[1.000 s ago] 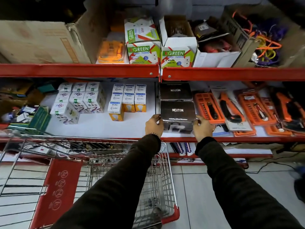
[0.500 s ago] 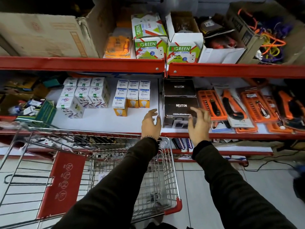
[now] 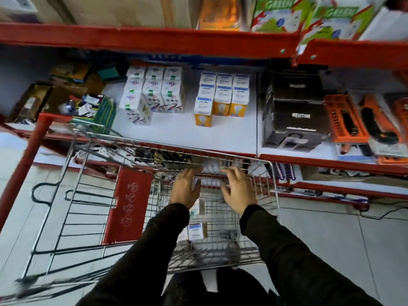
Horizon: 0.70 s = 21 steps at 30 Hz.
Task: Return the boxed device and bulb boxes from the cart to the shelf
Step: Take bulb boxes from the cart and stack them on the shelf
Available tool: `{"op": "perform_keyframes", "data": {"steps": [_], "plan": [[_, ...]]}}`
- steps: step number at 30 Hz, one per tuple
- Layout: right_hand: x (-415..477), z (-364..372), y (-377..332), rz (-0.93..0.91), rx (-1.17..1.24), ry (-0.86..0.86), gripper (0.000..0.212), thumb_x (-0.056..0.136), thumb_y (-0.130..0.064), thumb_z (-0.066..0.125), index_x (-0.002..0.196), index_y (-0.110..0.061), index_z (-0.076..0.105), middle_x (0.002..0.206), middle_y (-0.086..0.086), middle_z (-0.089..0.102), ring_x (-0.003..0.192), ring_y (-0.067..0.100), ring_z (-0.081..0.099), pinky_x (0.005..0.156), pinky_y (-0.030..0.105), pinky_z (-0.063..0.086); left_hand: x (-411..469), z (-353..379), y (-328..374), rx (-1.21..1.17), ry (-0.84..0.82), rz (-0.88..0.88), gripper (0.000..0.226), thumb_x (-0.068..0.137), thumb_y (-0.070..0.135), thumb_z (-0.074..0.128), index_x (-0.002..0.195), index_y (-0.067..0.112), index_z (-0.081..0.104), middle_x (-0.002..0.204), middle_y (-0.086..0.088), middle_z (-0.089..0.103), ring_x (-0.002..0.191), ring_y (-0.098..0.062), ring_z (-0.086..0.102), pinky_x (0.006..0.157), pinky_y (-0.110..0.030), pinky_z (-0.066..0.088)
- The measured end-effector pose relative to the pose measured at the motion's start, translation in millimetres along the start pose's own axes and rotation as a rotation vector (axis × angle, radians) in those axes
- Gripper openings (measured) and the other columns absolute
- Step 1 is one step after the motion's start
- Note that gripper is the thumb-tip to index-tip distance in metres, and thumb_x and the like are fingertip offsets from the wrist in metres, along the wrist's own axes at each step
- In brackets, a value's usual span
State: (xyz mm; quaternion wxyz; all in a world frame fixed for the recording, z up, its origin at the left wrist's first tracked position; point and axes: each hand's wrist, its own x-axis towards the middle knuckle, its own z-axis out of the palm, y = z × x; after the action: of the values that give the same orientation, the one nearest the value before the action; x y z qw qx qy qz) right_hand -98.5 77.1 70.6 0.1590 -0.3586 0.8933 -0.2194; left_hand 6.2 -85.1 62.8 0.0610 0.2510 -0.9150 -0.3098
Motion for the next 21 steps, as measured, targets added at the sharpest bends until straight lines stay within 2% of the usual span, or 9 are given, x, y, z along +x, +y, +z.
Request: {"op": "perform_keyframes", "data": {"steps": [4,7,9,12,15,18,21], "plan": [[3.0,52.6,-20.5,0.002,-0.067,-0.240,0.062,0.095,-0.025,0.063,0.150,-0.022,0.034,0.153,0.009,0.033,0.135,0.030,0.043,0.109,0.041,0.041,-15.7,-1.6,-56.8,0.076,-0.134,-0.108,0.043,0.090,0.018,0.058,0.133,0.014,0.056,0.134,-0.016,0.058,0.118,-0.036,0.058,0.094,-0.041,0.053],[10.2,86.1,-30.5,0.018,-0.122,-0.363,0.074,0.092,-0.025,0.067,0.154,-0.022,0.026,0.160,0.011,0.024,0.142,0.032,0.034,0.114,0.042,0.037,-18.6,3.8,-90.6,0.226,-0.298,-0.129,0.051,0.091,0.026,0.058,0.140,0.020,0.047,0.144,-0.009,0.050,0.118,-0.035,0.057,0.094,-0.042,0.052],[19.0,109.4,-34.9,0.024,-0.145,-0.426,0.079,0.089,-0.025,0.071,0.154,-0.021,0.026,0.159,0.011,0.026,0.143,0.033,0.034,0.114,0.042,0.037,-17.4,13.1,-110.9,0.294,-0.404,-0.140,0.057,0.090,0.031,0.059,0.144,0.021,0.042,0.146,-0.006,0.046,0.119,-0.034,0.057,0.093,-0.043,0.053],[28.3,136.5,-39.1,0.005,-0.191,-0.506,0.077,0.087,-0.015,0.071,0.152,-0.015,0.029,0.155,0.011,0.031,0.138,0.033,0.039,0.107,0.040,0.044,-15.2,30.5,-131.7,0.380,-0.553,-0.141,0.072,0.088,0.036,0.064,0.150,0.021,0.031,0.152,-0.005,0.040,0.133,-0.028,0.047,0.105,-0.041,0.047],[34.3,160.6,-41.6,0.000,-0.218,-0.548,0.066,0.089,0.001,0.060,0.149,-0.008,0.034,0.155,0.014,0.030,0.137,0.034,0.037,0.100,0.041,0.047,-12.4,50.8,-152.6,0.465,-0.683,-0.114,0.085,0.084,0.039,0.069,0.152,0.017,0.023,0.156,-0.007,0.033,0.141,-0.028,0.036,0.114,-0.040,0.038],[38.2,180.7,-41.8,0.020,-0.262,-0.557,0.059,0.088,0.004,0.056,0.144,-0.004,0.040,0.155,0.016,0.031,0.135,0.036,0.039,0.099,0.044,0.047,-11.9,63.5,-162.5,0.488,-0.710,-0.087,0.077,0.085,0.027,0.070,0.150,0.013,0.029,0.152,-0.009,0.038,0.139,-0.029,0.038,0.112,-0.037,0.038],[39.1,189.2,-40.0,0.035,-0.302,-0.583,0.059,0.084,-0.002,0.066,0.139,-0.004,0.043,0.146,0.015,0.036,0.130,0.035,0.040,0.096,0.043,0.050,-13.8,69.4,-163.6,0.477,-0.675,-0.096,0.057,0.089,0.011,0.059,0.142,0.010,0.036,0.142,-0.012,0.046,0.131,-0.030,0.046,0.102,-0.039,0.047]]}}
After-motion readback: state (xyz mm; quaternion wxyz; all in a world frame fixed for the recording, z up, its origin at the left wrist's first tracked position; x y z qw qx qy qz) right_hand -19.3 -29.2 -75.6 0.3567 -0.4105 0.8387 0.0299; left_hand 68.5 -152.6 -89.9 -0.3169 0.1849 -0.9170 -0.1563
